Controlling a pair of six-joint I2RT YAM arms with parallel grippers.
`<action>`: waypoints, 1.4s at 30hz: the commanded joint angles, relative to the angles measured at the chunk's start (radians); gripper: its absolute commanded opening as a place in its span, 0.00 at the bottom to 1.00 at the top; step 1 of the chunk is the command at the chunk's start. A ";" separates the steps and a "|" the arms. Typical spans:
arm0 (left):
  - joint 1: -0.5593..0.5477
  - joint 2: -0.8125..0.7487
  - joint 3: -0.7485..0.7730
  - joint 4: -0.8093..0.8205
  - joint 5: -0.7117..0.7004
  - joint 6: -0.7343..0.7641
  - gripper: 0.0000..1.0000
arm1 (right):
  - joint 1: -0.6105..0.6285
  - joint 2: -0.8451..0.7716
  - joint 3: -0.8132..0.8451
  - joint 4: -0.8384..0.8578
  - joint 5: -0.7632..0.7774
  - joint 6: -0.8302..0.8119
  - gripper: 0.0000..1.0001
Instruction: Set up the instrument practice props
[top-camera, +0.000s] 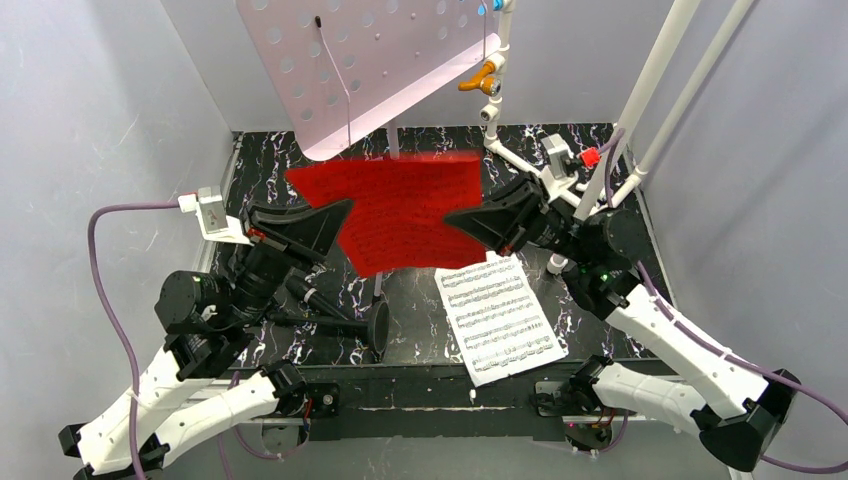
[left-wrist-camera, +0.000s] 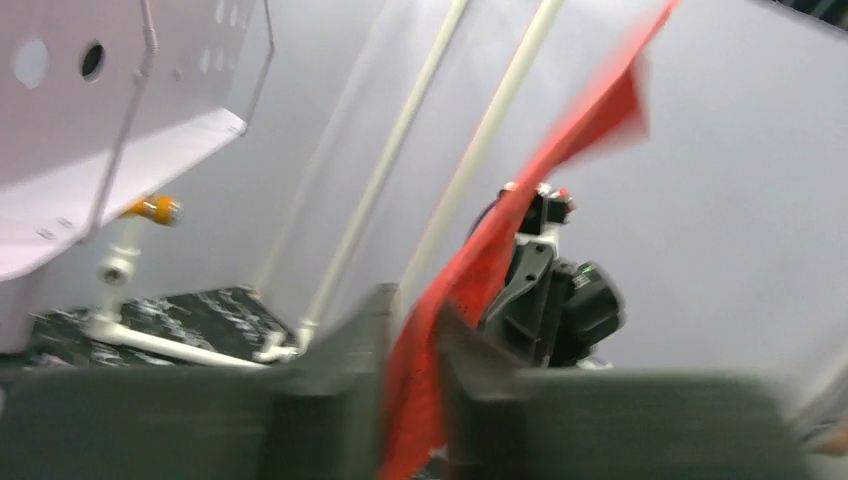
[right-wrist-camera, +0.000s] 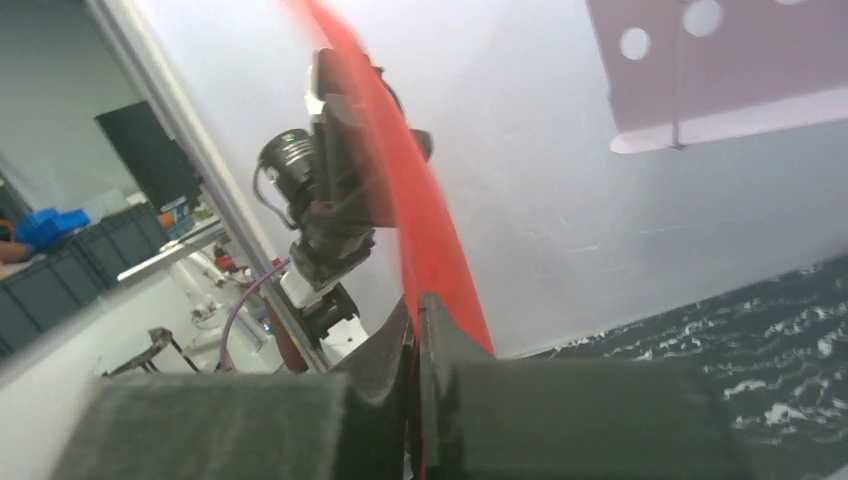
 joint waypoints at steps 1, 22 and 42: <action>0.003 0.012 0.028 0.052 -0.033 0.056 0.35 | 0.004 0.019 0.130 -0.145 0.162 -0.198 0.01; 0.003 0.284 0.607 -0.719 -0.451 0.317 0.70 | -0.020 0.462 0.899 -0.556 0.457 -0.646 0.01; 0.005 0.488 0.720 -0.696 -0.520 0.350 0.75 | -0.072 0.576 1.089 -0.497 0.439 -0.659 0.01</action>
